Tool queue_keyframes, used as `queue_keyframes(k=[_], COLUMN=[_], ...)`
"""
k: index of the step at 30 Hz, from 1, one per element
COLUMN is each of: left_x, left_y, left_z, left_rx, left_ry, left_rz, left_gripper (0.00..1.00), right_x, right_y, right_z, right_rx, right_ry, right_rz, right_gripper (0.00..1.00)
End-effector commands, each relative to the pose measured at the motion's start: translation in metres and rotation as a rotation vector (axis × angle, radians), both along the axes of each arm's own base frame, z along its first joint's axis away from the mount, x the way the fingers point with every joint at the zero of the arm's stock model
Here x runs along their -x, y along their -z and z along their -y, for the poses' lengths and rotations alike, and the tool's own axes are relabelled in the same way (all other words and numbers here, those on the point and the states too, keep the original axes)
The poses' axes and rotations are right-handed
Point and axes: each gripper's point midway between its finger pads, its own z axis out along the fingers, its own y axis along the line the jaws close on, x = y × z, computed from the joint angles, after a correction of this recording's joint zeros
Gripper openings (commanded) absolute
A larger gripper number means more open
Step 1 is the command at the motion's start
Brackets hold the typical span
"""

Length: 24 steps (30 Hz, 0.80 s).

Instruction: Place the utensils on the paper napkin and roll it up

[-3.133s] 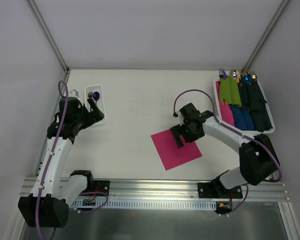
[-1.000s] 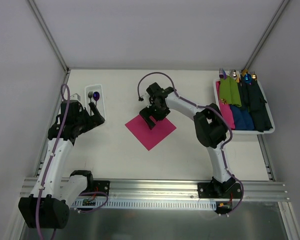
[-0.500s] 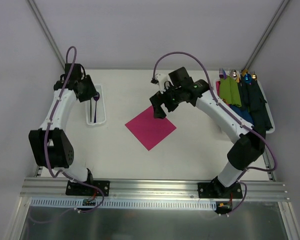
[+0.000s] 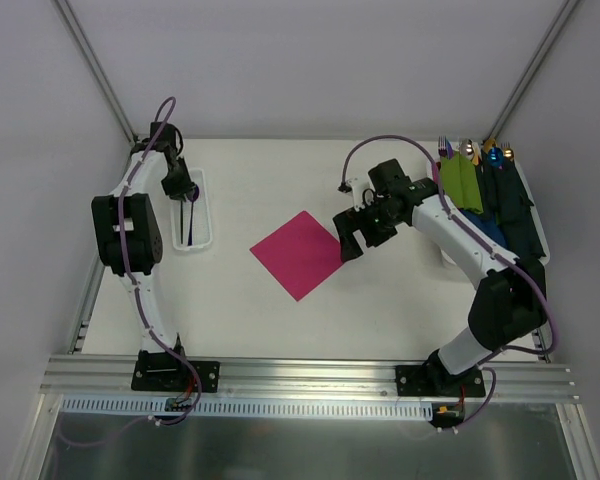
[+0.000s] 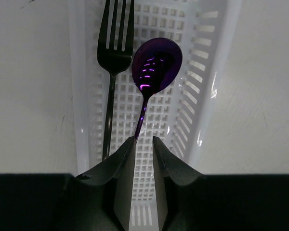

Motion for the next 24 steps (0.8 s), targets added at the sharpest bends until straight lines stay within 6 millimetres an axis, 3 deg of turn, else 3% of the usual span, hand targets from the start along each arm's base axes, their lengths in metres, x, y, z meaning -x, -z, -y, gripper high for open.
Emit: queue_keyframes(k=[1, 12, 24], left_x=[-0.005, -0.003, 0.001], left_y=[0.0, 0.037, 0.049], left_z=[-0.018, -0.013, 0.001], left_rx=[-0.047, -0.01, 0.064], left_ry=[0.005, 0.019, 0.046], left_rz=[-0.018, -0.092, -0.114], left_gripper=[0.22, 0.24, 0.24], right_x=[0.002, -0.001, -0.003], right_y=[-0.019, -0.019, -0.014], right_z=[0.005, 0.005, 0.002], right_rx=[-0.041, -0.056, -0.058], right_ry=[0.028, 0.044, 0.048], right_rz=[0.035, 0.014, -0.013], right_gripper=[0.99, 0.99, 0.99])
